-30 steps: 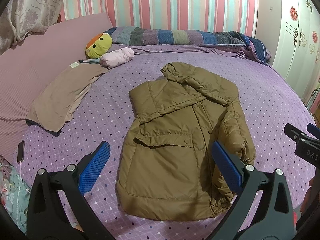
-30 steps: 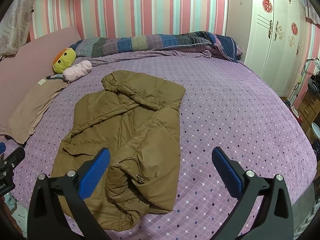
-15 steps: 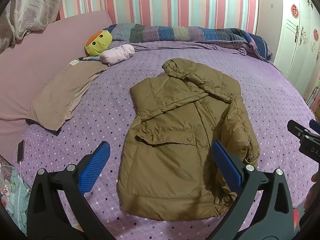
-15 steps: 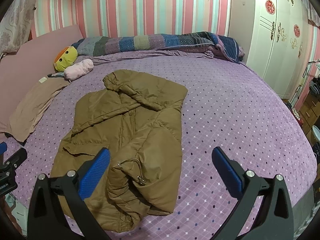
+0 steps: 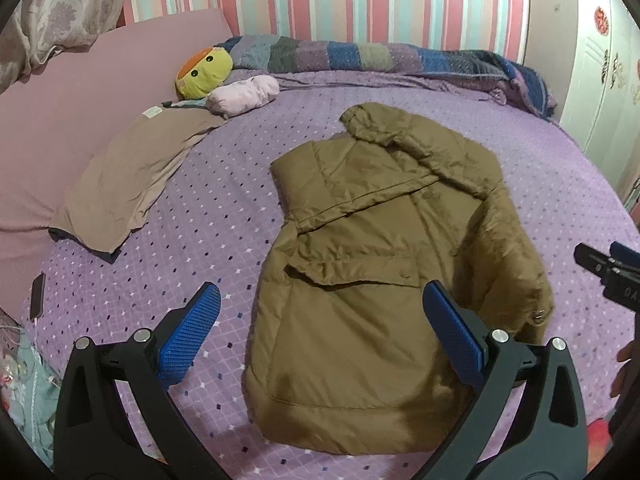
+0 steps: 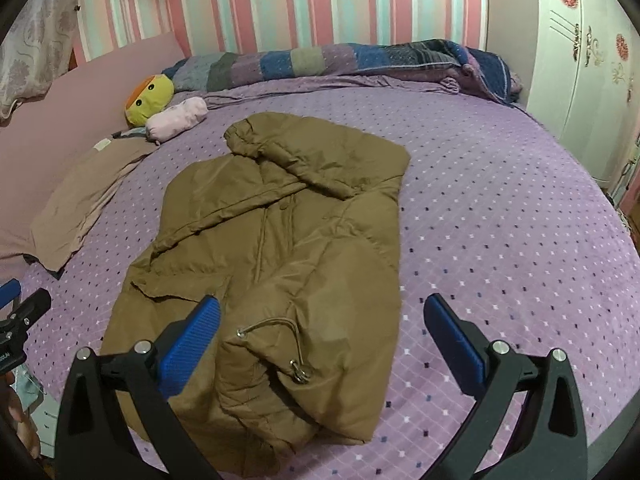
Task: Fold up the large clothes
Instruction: 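Grasp the jacket sleeve cuff with the right gripper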
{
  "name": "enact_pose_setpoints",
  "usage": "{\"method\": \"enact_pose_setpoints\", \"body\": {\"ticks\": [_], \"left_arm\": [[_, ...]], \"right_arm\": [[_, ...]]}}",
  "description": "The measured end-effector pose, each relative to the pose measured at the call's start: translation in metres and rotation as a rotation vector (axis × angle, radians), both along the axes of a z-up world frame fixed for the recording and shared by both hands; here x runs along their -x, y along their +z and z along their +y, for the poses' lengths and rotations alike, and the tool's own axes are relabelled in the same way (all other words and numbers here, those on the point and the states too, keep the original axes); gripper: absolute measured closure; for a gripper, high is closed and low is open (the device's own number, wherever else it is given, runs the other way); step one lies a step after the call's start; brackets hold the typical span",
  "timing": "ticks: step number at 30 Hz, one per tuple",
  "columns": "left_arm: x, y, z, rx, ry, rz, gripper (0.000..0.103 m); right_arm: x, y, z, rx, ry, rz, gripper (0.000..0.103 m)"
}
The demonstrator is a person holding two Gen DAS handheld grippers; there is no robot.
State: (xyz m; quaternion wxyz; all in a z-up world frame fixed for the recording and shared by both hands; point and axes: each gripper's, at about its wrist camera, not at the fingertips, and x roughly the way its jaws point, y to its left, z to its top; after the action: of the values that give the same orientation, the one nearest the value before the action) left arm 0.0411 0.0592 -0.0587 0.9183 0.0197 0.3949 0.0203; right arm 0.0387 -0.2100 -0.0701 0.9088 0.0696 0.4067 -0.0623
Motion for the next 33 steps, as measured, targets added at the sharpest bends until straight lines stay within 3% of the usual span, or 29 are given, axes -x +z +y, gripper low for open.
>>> {"method": "enact_pose_setpoints", "body": {"ticks": [16, 18, 19, 21, 23, 28, 33], "left_arm": [[-0.036, -0.066, 0.015, 0.016, 0.003, 0.083, 0.003], [-0.038, -0.071, 0.015, 0.004, 0.009, 0.097, 0.003], [-0.038, -0.072, 0.014, -0.001, 0.013, 0.101, 0.003], [-0.04, -0.076, 0.014, -0.006, 0.021, 0.109, 0.003], [-0.042, -0.077, 0.011, -0.005, 0.027, 0.116, 0.003], [-0.044, -0.075, 0.001, -0.014, 0.025, 0.118, 0.003], [-0.044, -0.069, -0.011, -0.037, 0.008, 0.101, 0.003]], "right_arm": [[-0.058, -0.076, 0.034, 0.057, 0.085, 0.19, 0.003], [-0.056, -0.081, 0.028, 0.028, 0.084, 0.2, 0.012], [-0.054, -0.083, 0.023, 0.01, 0.088, 0.204, 0.021], [-0.05, -0.087, 0.014, 0.011, 0.09, 0.219, 0.051], [-0.045, -0.092, 0.001, -0.01, 0.074, 0.229, 0.07], [-0.02, -0.089, -0.056, -0.002, -0.038, 0.199, 0.079], [0.011, -0.104, -0.128, 0.003, -0.203, 0.249, 0.083]]}}
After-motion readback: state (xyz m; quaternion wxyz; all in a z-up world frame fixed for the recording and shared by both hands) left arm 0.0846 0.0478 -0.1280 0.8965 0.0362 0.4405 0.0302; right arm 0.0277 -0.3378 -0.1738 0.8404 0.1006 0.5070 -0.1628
